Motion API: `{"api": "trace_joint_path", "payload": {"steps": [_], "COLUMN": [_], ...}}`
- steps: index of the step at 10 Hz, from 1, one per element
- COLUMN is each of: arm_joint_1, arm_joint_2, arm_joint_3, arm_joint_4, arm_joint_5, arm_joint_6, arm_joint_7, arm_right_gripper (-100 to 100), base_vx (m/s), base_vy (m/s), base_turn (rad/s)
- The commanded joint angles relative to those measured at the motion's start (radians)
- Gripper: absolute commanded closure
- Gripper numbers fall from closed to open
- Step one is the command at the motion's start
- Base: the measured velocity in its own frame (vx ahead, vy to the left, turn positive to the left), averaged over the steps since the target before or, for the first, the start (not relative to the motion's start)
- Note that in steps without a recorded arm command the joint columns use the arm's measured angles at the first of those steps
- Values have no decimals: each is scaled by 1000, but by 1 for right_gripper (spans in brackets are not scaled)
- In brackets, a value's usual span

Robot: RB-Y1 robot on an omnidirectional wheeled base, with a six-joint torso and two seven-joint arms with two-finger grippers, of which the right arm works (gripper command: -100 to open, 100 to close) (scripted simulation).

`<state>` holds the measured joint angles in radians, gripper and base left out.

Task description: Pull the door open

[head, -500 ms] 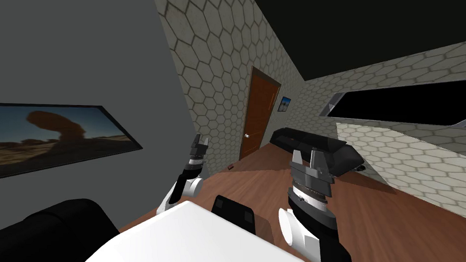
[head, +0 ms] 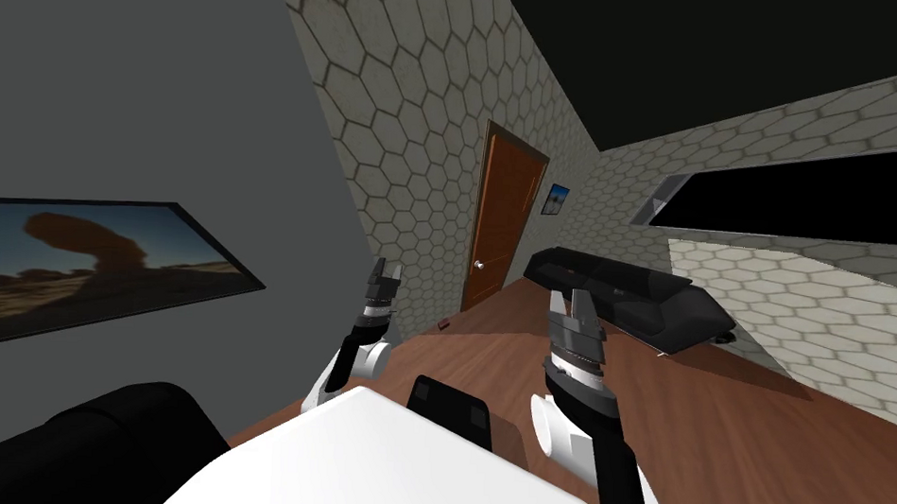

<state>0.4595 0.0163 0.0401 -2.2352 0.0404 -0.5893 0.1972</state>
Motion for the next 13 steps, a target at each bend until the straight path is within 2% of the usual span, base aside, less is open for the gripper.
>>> {"api": "trace_joint_path", "payload": {"steps": [1,7,13], "arm_joint_1": [-11,-68,-141], "arm_joint_2": [-8,-34,-58], "arm_joint_3": [-2,-11,-23], "arm_joint_4": [32,178,355], "arm_joint_5": [7,38,76], "arm_joint_6": [-7,-29,-57], "arm_joint_7": [24,122,248], "arm_right_gripper": [-100,-100,-100], "base_vx": [84,88,93], "base_vy": [-26,-53,-69], "base_turn": [58,67,88]}}
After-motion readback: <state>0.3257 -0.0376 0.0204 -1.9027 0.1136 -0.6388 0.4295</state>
